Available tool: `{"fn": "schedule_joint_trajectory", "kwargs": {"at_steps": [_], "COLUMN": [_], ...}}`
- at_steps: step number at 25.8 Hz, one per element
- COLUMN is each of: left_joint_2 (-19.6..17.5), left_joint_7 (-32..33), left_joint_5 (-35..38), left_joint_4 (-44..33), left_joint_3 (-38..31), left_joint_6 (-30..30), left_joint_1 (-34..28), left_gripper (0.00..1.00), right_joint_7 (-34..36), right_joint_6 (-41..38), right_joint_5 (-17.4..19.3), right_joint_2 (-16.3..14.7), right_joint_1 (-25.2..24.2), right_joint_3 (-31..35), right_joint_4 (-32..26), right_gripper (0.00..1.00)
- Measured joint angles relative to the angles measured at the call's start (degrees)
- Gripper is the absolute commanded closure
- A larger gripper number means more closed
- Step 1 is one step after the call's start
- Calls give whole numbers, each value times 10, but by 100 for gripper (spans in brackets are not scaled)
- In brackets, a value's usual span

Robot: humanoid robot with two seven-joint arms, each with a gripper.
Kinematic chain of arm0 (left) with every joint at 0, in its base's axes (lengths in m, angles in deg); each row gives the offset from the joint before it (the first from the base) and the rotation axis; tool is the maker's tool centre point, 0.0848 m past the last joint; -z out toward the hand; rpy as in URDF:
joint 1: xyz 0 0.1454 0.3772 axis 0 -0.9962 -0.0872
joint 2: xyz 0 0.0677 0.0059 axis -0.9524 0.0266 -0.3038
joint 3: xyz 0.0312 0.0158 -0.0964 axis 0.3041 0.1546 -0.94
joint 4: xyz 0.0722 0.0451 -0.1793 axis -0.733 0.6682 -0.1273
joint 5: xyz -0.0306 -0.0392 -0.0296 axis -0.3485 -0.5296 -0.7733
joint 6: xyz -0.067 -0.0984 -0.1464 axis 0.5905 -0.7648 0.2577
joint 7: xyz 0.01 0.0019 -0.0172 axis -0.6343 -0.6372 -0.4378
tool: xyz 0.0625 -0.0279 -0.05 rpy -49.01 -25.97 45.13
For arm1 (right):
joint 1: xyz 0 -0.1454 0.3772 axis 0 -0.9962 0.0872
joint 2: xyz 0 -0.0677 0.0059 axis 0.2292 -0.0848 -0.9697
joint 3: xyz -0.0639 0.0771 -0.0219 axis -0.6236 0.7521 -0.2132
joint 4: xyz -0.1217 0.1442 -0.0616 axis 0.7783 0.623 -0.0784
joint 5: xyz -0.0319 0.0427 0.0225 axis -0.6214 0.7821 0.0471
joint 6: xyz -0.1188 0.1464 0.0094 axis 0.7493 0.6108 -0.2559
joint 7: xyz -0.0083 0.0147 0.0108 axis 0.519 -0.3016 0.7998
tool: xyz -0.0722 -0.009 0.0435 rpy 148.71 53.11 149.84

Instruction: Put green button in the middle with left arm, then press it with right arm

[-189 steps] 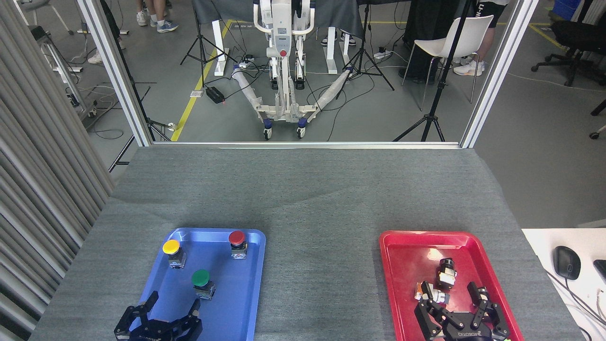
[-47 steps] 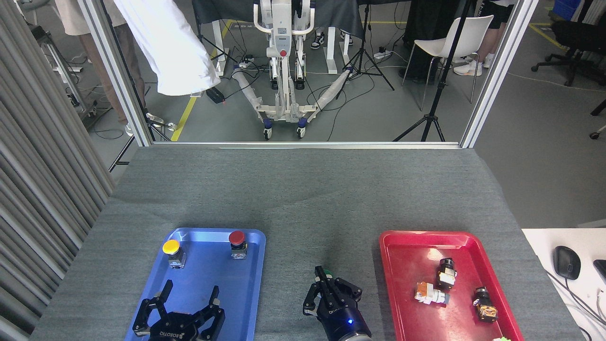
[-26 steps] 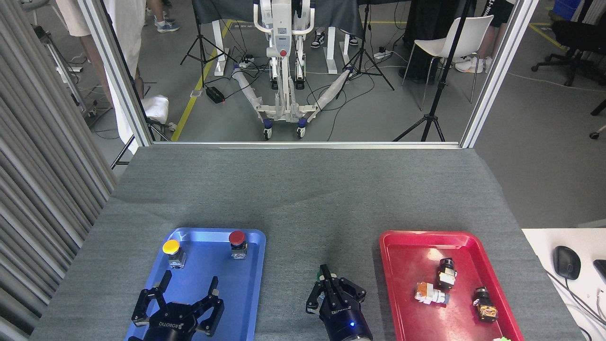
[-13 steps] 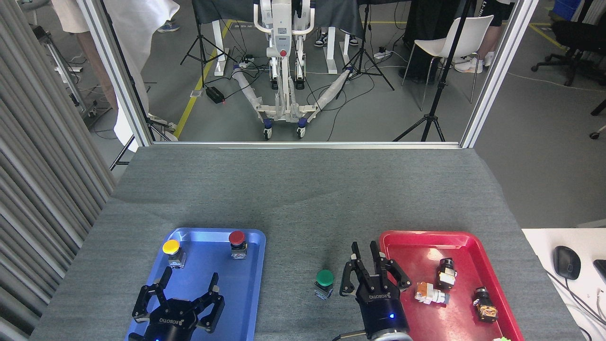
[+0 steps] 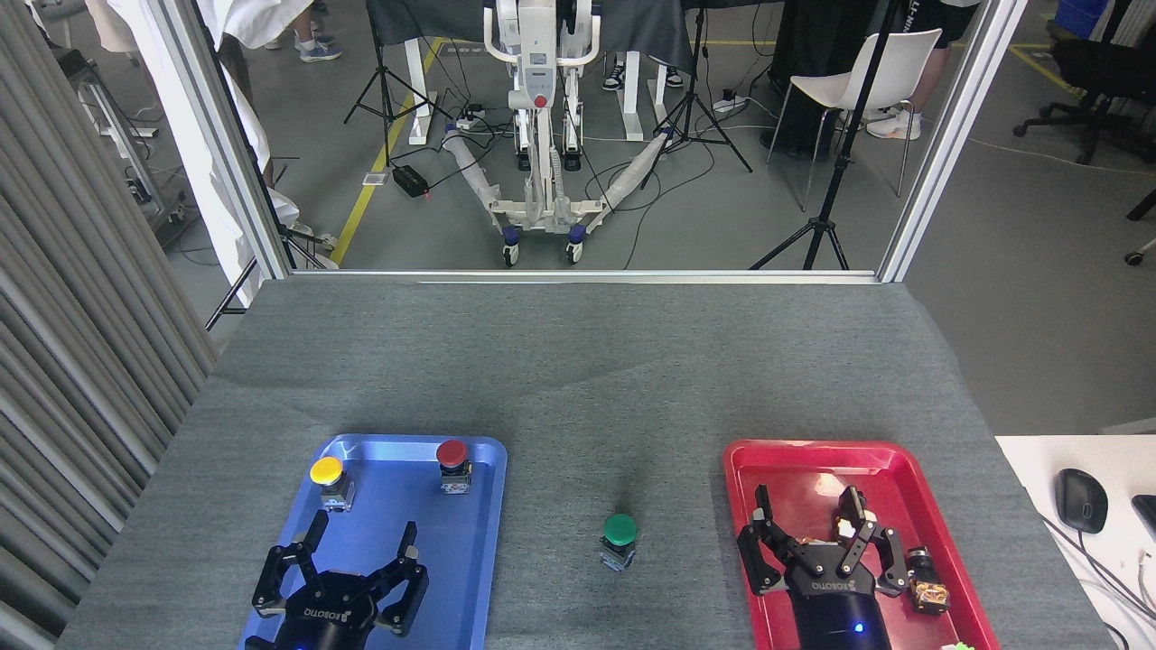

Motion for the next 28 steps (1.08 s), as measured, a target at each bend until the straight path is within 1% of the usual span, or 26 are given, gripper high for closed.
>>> {"fn": "schedule_joint_trajectory", "kwargs": {"at_steps": [7, 14, 28], "left_joint_2": [0, -4, -7], "left_joint_7": [0, 0, -1], "left_joint_5": [0, 0, 0], "left_joint_4": [0, 0, -1], "left_joint_3": [0, 0, 0], "left_joint_6": [19, 22, 31], "left_joint_1": [0, 0, 2], "left_gripper": [0, 0, 0], "right_joint_7": [0, 0, 1], "right_joint_6": [8, 6, 9], "right_joint_5": [0, 1, 1], "right_joint_2": [-14, -25, -12], "right_joint_1": [-20, -24, -57], "right_joint_3": [18, 23, 17], "right_joint_4": [-32, -38, -26], "right_gripper": [0, 0, 0]}}
